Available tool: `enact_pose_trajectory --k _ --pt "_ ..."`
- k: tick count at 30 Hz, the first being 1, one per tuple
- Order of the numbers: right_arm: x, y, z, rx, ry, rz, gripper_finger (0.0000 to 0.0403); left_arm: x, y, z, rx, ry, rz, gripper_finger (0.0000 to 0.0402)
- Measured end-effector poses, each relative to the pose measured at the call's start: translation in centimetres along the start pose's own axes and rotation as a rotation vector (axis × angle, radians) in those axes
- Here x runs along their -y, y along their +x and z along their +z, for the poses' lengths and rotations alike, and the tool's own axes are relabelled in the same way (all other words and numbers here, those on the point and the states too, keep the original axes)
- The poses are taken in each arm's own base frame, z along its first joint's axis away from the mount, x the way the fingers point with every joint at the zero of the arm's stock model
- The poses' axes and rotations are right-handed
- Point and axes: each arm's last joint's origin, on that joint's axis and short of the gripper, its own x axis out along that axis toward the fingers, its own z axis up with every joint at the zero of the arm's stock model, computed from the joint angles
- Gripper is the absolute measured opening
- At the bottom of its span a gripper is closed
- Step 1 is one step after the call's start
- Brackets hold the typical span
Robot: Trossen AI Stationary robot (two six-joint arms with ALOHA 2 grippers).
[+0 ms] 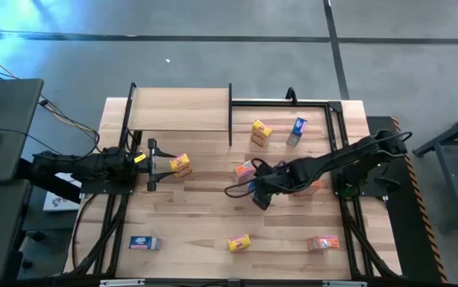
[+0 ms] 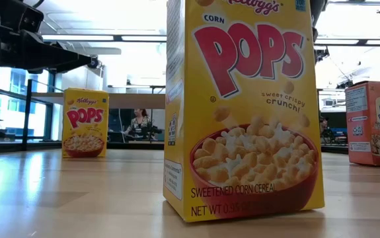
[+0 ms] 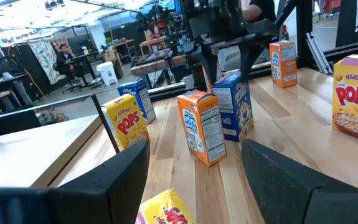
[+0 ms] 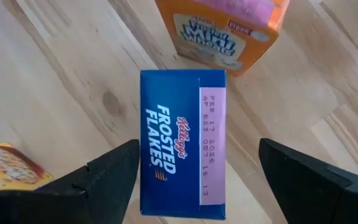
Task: Stack cereal on shelf
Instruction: Put the middle blue cereal box on the shelf
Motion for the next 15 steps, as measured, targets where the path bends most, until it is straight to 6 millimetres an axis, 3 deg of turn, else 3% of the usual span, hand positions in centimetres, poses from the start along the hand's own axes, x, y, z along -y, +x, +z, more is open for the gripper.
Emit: enact_pose_trajectory --k 9,15 --pt "-0.1 1.4 -0.4 -0.052 -0.007 -0.041 0.0318 0.0 0.0 0.0 0.0 0.0 0.0 0.0246" --pt "-0.1 1.4 -0.4 -0.053 0.001 -0.041 0.0281 0.0 0.0 0.0 0.0 0.0 0.0 0.0246"
